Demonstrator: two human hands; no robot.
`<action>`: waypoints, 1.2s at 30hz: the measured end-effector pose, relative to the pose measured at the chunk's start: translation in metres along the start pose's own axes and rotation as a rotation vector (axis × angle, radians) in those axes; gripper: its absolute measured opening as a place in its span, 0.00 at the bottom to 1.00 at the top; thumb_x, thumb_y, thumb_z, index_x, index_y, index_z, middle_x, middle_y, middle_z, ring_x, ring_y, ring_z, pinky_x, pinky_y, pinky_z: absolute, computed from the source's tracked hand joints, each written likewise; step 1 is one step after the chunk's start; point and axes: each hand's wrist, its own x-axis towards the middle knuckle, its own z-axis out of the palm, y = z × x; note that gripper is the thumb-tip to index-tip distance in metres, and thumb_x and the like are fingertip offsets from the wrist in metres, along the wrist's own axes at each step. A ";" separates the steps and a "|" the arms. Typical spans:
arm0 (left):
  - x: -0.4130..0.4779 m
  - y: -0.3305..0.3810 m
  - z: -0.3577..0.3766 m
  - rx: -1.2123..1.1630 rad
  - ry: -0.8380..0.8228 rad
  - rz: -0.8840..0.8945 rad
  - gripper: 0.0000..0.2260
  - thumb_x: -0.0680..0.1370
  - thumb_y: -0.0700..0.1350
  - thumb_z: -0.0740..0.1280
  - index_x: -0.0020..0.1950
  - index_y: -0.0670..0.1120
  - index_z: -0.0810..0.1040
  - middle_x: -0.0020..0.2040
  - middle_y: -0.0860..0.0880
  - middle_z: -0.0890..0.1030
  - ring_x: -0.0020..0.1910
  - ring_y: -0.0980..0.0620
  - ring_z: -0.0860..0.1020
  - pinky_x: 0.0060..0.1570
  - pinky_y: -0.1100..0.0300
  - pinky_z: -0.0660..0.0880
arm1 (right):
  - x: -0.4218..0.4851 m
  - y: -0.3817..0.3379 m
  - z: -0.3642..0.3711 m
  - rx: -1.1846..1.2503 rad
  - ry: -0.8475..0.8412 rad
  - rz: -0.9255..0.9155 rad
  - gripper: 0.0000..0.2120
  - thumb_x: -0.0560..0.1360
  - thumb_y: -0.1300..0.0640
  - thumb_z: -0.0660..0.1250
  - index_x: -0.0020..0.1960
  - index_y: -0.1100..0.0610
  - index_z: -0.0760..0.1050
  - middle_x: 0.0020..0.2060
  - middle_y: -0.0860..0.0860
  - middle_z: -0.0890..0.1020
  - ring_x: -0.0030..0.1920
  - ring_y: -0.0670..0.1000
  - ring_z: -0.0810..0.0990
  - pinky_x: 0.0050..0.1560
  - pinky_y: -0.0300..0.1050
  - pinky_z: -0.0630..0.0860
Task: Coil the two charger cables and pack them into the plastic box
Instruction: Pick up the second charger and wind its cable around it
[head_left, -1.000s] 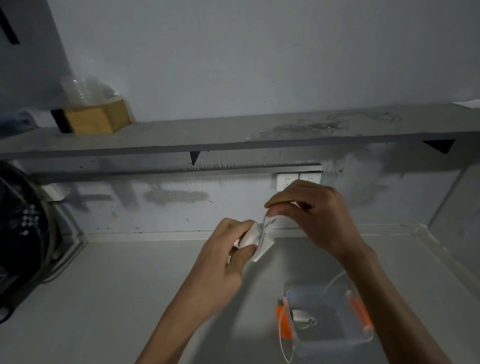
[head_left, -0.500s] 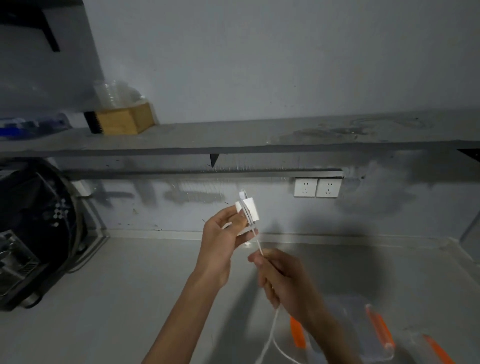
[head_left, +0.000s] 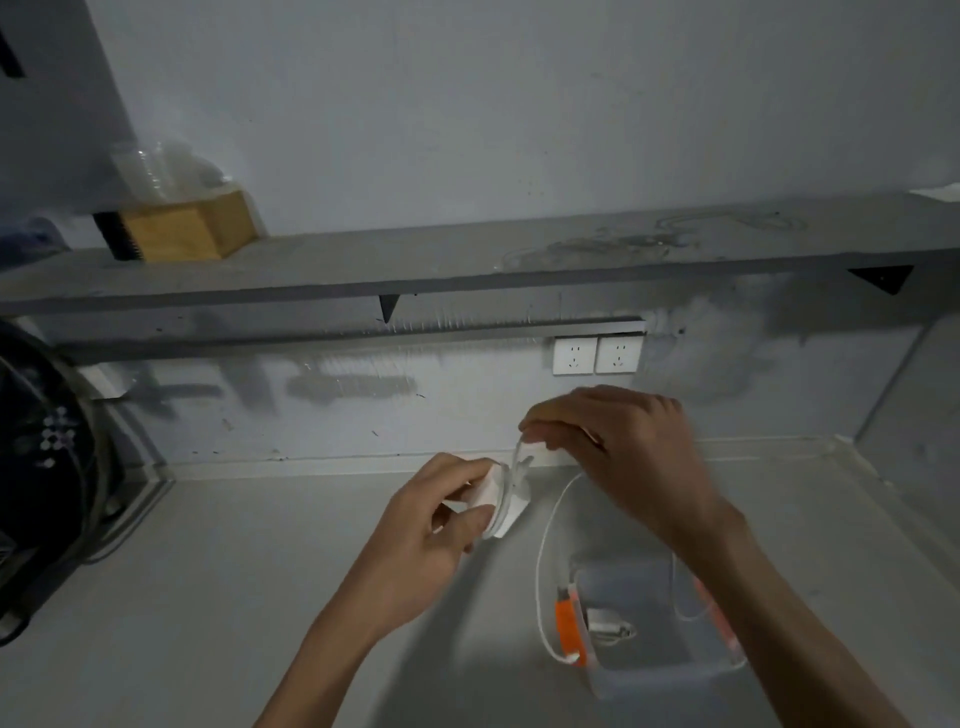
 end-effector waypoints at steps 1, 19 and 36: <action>-0.003 0.007 -0.004 0.005 -0.011 0.031 0.14 0.76 0.40 0.66 0.58 0.53 0.81 0.49 0.58 0.77 0.48 0.55 0.78 0.42 0.64 0.77 | 0.004 0.004 0.002 0.052 -0.029 0.041 0.13 0.76 0.43 0.62 0.46 0.45 0.84 0.39 0.41 0.86 0.38 0.44 0.84 0.37 0.49 0.80; 0.022 0.048 -0.017 -0.555 0.338 -0.026 0.15 0.72 0.39 0.67 0.58 0.40 0.82 0.54 0.39 0.85 0.57 0.40 0.82 0.62 0.46 0.76 | -0.055 0.007 0.105 0.768 -0.658 0.381 0.10 0.76 0.46 0.66 0.42 0.46 0.85 0.45 0.43 0.86 0.51 0.43 0.83 0.60 0.43 0.76; 0.045 0.015 -0.006 -0.387 0.517 -0.072 0.12 0.76 0.35 0.67 0.51 0.50 0.85 0.45 0.50 0.87 0.44 0.57 0.83 0.43 0.69 0.79 | -0.055 -0.048 0.096 1.241 -0.242 0.669 0.10 0.77 0.48 0.62 0.46 0.51 0.80 0.22 0.46 0.68 0.22 0.45 0.68 0.30 0.41 0.74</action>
